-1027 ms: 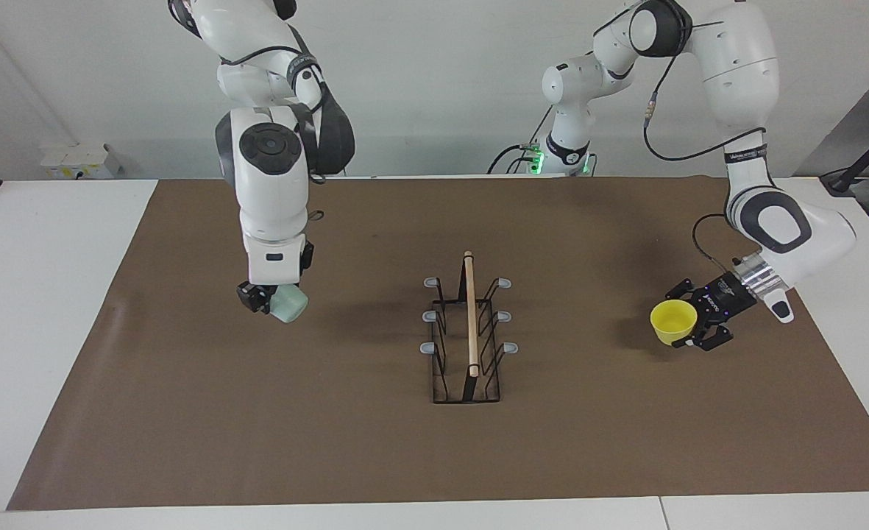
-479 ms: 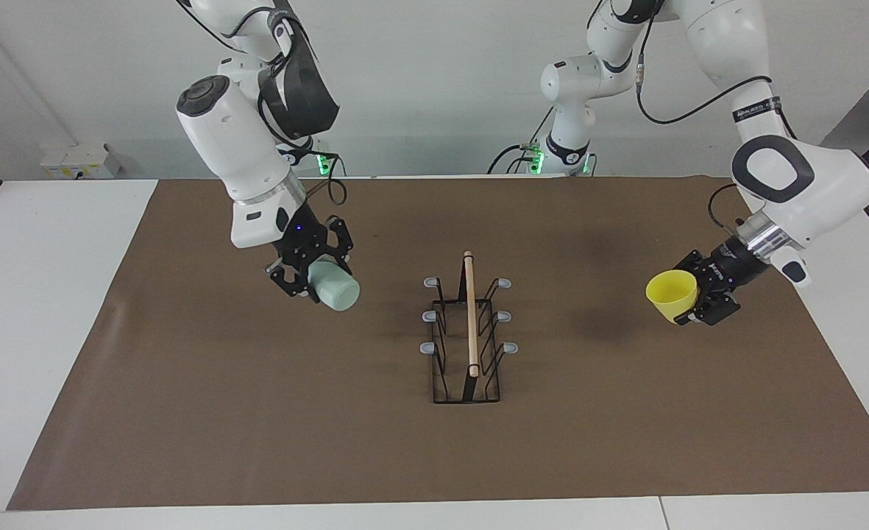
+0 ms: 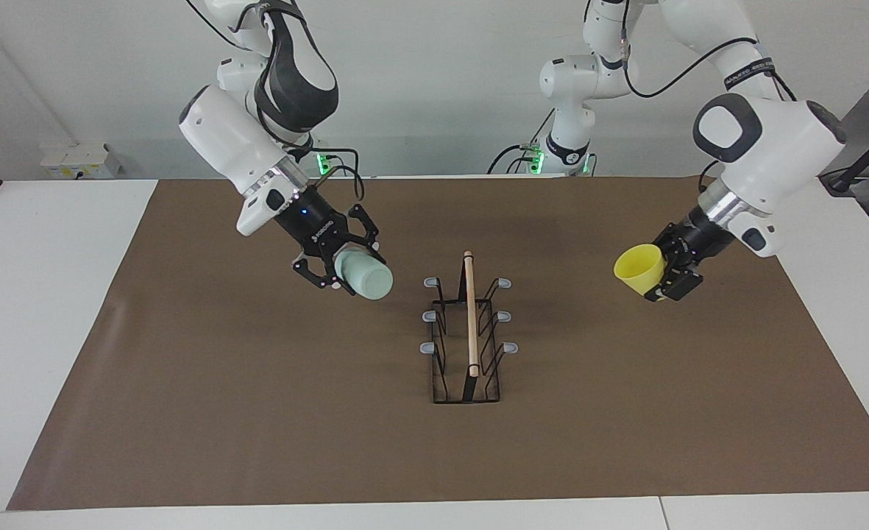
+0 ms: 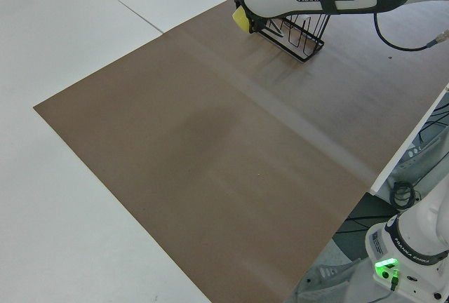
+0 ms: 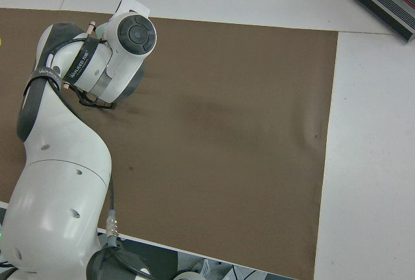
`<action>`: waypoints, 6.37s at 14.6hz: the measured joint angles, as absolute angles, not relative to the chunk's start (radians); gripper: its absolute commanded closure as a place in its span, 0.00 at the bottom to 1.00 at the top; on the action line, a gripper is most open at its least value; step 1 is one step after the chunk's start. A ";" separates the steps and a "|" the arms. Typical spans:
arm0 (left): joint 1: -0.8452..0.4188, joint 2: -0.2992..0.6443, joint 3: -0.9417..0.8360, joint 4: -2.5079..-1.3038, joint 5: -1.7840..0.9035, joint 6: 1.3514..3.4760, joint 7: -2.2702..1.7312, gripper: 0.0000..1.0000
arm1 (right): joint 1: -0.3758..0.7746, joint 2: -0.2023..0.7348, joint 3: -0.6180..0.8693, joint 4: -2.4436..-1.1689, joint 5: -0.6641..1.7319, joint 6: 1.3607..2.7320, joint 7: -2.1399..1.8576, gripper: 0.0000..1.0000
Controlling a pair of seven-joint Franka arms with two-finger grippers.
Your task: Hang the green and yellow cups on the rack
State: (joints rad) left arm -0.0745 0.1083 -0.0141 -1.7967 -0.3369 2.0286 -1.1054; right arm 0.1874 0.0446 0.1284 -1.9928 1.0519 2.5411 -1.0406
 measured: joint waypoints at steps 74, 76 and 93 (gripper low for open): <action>-0.164 0.088 0.007 -2.018 1.040 2.697 -1.540 0.00 | -0.137 0.011 0.110 -2.181 0.703 2.531 -1.985 0.00; -0.162 0.089 0.006 -2.010 0.967 2.692 -1.523 0.00 | -0.147 0.011 0.105 -2.172 0.559 2.531 -1.859 0.00; -0.112 0.058 0.003 -1.867 0.223 2.385 -0.604 0.00 | -0.013 -0.030 0.035 -1.815 -0.164 1.798 -0.186 0.00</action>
State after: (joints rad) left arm -0.1118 0.0579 0.0032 -1.8672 0.2228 2.3853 -0.6039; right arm -0.0128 -0.0297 0.0354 -1.8150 -0.1644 1.7978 -0.1857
